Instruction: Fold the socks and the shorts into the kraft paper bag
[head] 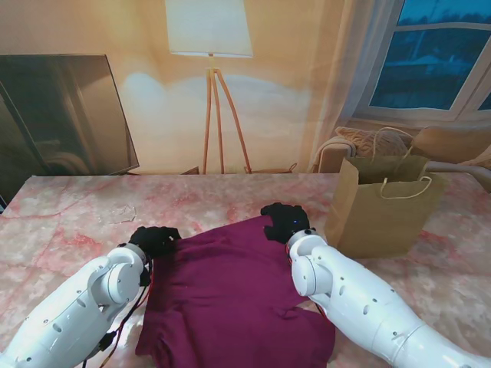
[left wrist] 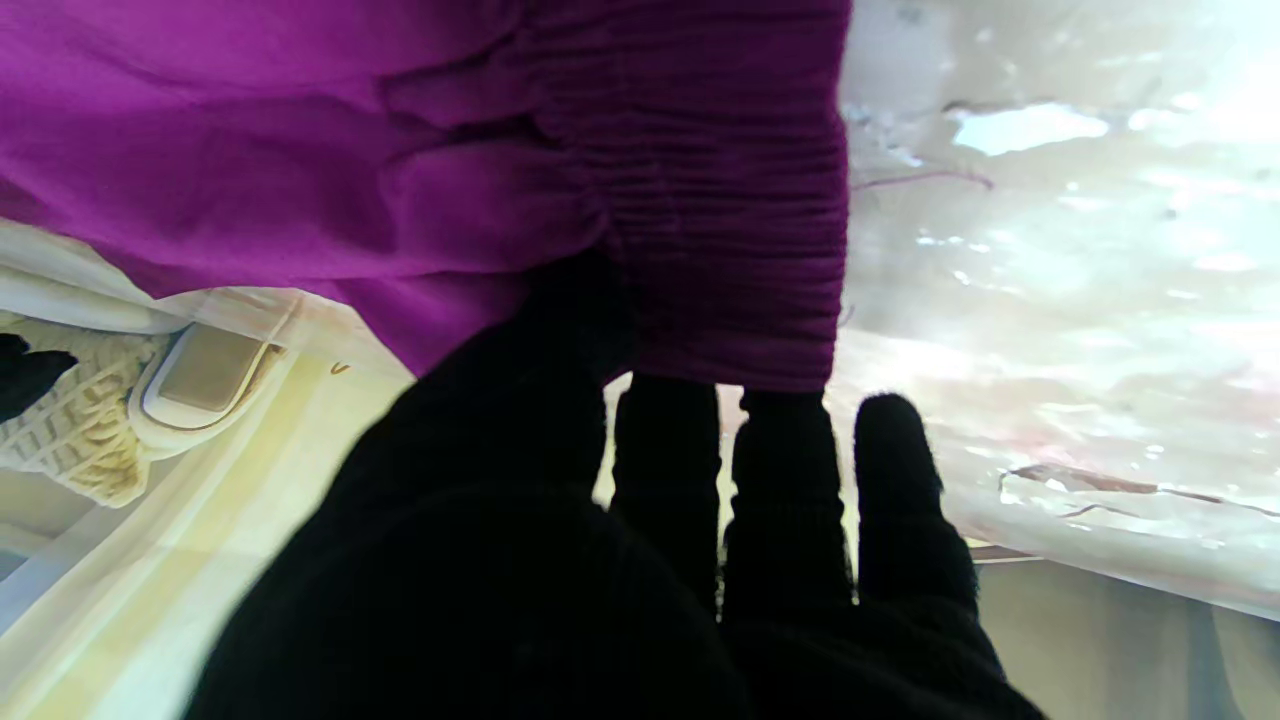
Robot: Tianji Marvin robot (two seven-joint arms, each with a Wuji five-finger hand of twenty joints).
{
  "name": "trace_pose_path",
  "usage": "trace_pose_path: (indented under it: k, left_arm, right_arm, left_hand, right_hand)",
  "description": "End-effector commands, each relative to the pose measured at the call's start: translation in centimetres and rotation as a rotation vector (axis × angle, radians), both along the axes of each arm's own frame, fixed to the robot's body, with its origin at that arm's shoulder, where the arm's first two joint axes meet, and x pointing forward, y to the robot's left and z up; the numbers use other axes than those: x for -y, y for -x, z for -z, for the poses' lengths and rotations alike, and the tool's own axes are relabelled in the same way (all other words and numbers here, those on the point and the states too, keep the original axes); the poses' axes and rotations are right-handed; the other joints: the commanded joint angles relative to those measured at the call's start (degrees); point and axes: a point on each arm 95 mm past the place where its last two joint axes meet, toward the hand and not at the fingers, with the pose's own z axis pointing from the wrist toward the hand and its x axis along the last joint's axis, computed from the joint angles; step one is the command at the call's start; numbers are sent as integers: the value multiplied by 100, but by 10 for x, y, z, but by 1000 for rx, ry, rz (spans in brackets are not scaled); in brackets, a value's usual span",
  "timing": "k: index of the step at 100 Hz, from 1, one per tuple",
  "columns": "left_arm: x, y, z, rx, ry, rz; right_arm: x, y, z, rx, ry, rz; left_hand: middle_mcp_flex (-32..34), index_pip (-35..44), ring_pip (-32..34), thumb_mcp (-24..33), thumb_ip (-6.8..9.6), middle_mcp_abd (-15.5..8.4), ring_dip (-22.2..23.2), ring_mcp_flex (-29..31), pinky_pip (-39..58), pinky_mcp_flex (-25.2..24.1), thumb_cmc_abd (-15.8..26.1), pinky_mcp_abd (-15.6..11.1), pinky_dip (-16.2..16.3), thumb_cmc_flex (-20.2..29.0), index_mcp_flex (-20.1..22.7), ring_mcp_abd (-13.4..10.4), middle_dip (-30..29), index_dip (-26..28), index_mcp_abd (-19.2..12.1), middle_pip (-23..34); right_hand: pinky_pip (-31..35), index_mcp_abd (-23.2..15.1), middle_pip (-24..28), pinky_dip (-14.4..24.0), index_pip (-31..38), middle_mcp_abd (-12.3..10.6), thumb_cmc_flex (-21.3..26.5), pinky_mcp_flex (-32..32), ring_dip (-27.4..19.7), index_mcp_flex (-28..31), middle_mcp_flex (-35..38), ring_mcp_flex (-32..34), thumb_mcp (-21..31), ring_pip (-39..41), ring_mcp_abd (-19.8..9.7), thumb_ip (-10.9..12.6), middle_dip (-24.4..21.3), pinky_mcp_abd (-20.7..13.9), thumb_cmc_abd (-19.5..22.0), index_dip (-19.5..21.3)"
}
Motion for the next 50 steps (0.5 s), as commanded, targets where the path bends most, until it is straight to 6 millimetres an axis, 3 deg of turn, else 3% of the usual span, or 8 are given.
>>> trace_pose_path:
  k: [1,10,16,26,41,50]
  left_arm:
    - [-1,12,15,-35,-2,13]
    - [-2,16,13,-21,13,18]
    - [-3,19,11,0,20,31]
    - [-4,25,7,11,21,62]
    - [-3,33,4,14,36,95]
    - [-2,36,3,16,53,101]
  right_arm:
    - [-3,1,2,2,-3,-5]
    - [-4,1,2,-5,-9,-7]
    - [-5,1,3,-16,-9,-5]
    - [-6,-1,5,-34,11,-11]
    - [-8,-7,13,-76,48,-16]
    - [-9,-9,18,-125,87,-22]
  left_hand:
    - [706,336,451,54,-224,-15,95,540,270,209,258,90,176,489,80,90,813,327,-338,343]
    - [579,508,952,-533,-116,-92,588,695,404,257,648,244,157,873,27,168,2244,668,-478,1248]
    - [514,596,1232,-944,3,-79,1003,710,423,258,883,323,155,1112,66,197,2736,829,-551,1592]
    - [471,608,1431,-1277,117,-47,1464,662,325,209,1113,384,110,1289,229,219,3103,947,-660,1768]
    - [407,547,1477,-1417,174,-11,1636,517,68,95,1178,430,1,1384,414,229,3272,884,-607,1862]
    - [437,506,1469,-1379,181,0,1679,476,-21,45,1045,413,-32,1368,392,232,3402,855,-512,1928]
  right_hand:
    - [-156,-61,25,256,-110,35,-71,-121,7,-256,-212,-202,-50,-79,-96,367,-54,-52,-6,46]
    - [-208,-44,25,270,-136,-14,42,-113,-46,-308,-220,-236,98,-113,-188,404,-66,-76,16,53]
    - [-254,-30,6,274,-146,-42,234,-122,-98,-330,-224,-244,216,-143,-241,418,-84,-87,30,57]
    - [-308,-54,-55,299,-161,-124,626,-90,-221,-392,-229,-255,348,-183,-345,385,-124,-81,49,53]
    - [-207,-189,-294,379,-134,-264,890,97,-323,-516,-414,-292,311,-180,-474,346,-235,-83,130,38]
    - [283,-193,-404,778,-119,-273,829,302,-206,-650,-444,-11,251,43,-361,356,-282,-13,210,-42]
